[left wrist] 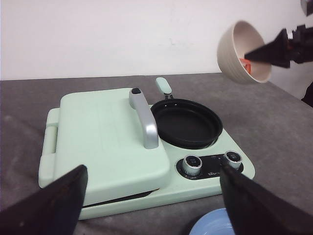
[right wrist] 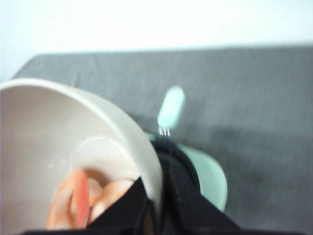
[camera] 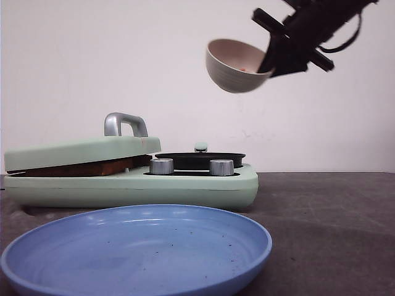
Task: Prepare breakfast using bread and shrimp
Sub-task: 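Lift the shrimp bowl with the right gripper over the frying pan, then tilt the bowl with the right gripper to pour shrimp into the pan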
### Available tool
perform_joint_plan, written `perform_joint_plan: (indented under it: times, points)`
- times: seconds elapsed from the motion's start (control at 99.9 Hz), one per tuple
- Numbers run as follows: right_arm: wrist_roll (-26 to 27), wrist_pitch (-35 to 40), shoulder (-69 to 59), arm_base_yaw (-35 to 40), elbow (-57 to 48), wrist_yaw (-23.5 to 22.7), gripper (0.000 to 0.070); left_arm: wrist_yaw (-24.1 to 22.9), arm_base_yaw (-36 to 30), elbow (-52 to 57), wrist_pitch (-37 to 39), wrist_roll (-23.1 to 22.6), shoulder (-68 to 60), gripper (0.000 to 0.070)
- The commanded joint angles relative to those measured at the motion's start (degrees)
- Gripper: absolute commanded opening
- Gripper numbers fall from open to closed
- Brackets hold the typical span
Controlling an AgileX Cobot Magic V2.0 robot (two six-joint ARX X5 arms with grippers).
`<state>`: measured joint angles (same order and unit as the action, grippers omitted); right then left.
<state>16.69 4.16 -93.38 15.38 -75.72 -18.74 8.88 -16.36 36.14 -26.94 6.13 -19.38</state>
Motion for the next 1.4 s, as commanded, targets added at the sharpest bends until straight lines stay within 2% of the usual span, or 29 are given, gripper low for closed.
perform_joint_plan:
  times: [0.0,0.16,0.38,0.541,0.641,0.781,0.891,1.001,1.231,1.391]
  points:
    - [-1.7,-2.9,-0.6,1.2,-1.3,3.0,0.0004,-0.4,-0.2,0.2,0.8,0.4,0.0,0.0474]
    - [-7.4,-7.7,-1.5,3.7,-1.3,8.5,0.0004,-0.3,-0.2,0.2,0.8,0.4,0.0,0.0474]
    - [-19.1,-11.8,-5.1,7.6,-1.3,17.0,0.0004,-0.3,-0.2,0.2,0.8,0.4,0.0,0.0474]
    - [-28.7,-15.0,-9.5,10.5,-1.3,22.3,0.0004,-0.3,-0.2,0.2,0.9,0.4,0.0,0.0474]
    - [-34.4,-17.8,-11.4,12.2,-1.3,27.5,0.0004,-0.3,-0.2,0.2,0.8,0.4,0.0,0.0474]
    - [-45.4,-22.5,-13.7,14.7,-1.2,35.6,0.0004,-0.3,-0.2,0.2,0.8,0.4,0.0,0.0474]
    - [-50.6,-24.2,-14.5,16.3,-1.2,37.8,0.0003,-0.3,-0.2,0.2,0.8,0.4,0.0,0.0474]
    - [-56.9,-28.6,-14.9,17.3,-1.2,43.2,0.0003,-0.3,-0.2,0.2,0.8,0.4,0.0,0.0474]
    - [-69.3,-33.6,-14.9,18.4,-1.2,44.8,0.0003,-0.3,-0.2,0.2,1.0,0.1,0.0,0.0474]
    - [-70.1,-35.5,-14.9,18.4,-1.2,46.7,0.0003,-0.3,-0.2,0.2,1.0,-0.2,0.0,0.0474]
